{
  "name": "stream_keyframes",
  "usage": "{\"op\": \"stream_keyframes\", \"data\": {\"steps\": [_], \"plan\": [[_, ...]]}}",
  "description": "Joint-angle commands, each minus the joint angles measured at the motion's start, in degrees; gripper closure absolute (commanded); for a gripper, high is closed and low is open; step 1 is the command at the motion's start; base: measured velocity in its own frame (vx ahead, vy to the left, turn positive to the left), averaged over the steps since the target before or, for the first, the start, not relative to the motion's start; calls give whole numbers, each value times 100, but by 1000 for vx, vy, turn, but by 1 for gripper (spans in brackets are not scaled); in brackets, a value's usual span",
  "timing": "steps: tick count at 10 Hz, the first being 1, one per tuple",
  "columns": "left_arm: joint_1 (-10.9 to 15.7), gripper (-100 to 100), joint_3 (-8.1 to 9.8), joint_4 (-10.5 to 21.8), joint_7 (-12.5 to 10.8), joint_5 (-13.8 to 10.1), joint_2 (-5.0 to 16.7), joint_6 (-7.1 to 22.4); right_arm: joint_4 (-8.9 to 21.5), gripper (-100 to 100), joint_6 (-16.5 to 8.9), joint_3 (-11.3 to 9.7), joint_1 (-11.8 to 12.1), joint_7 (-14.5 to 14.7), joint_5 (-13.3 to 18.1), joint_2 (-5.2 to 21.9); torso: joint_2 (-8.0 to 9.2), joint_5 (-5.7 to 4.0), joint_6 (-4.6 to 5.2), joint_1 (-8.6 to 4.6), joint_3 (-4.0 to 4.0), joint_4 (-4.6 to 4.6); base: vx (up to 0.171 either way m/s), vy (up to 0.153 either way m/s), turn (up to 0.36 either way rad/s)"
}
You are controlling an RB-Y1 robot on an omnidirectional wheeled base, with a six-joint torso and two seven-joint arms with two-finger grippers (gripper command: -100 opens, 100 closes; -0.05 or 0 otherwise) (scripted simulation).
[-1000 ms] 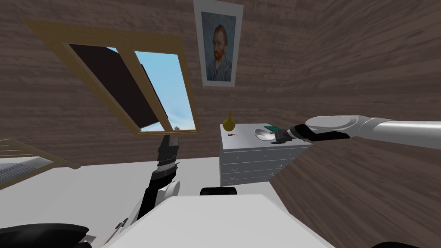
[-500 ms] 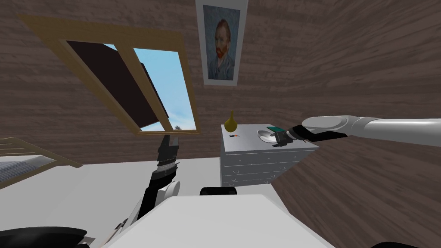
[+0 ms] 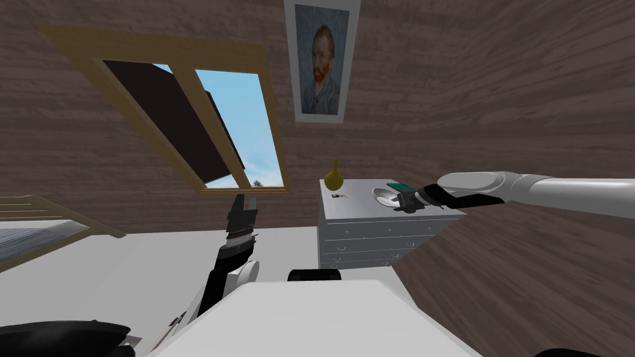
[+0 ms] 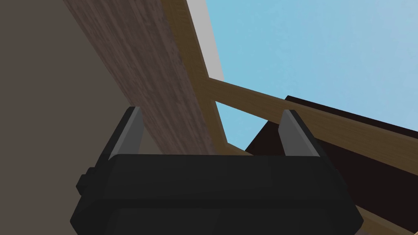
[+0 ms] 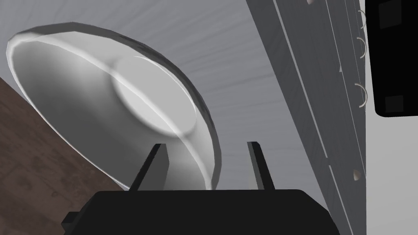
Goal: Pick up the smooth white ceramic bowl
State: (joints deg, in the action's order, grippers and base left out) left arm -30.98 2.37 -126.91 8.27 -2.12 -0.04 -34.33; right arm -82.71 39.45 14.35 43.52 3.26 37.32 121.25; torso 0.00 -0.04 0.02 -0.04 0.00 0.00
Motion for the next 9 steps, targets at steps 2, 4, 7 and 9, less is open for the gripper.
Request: {"op": "stream_keyframes", "data": {"steps": [2, 4, 7, 9], "plan": [[0, 0, 0, 0, 0, 0, 0, 0, -3, 100, 5, 0, 0, 7, 5, 6, -2, -6, 1, -3, -1, -1, 0, 0, 0], [0, 0, 0, 0, 0, 0, 0, 0, -3, 100, 8, -1, 1, 10, 6, 6, -3, -7, 2, -6, -2, 0, 0, 0, 0], [0, 0, 0, 0, 0, 0, 0, 0, 42, 100, 179, 82, -114, -98, -36, 178, 1, 2, -1, 7, 3, 5, -10, 9, -28], [0, 0, 0, 0, 0, 0, 0, 0, -2, 0, 198, 1, -240, -169, 59, 128, 5, -2, 4, 1, 5, 5, -5, 2, -5]]}}
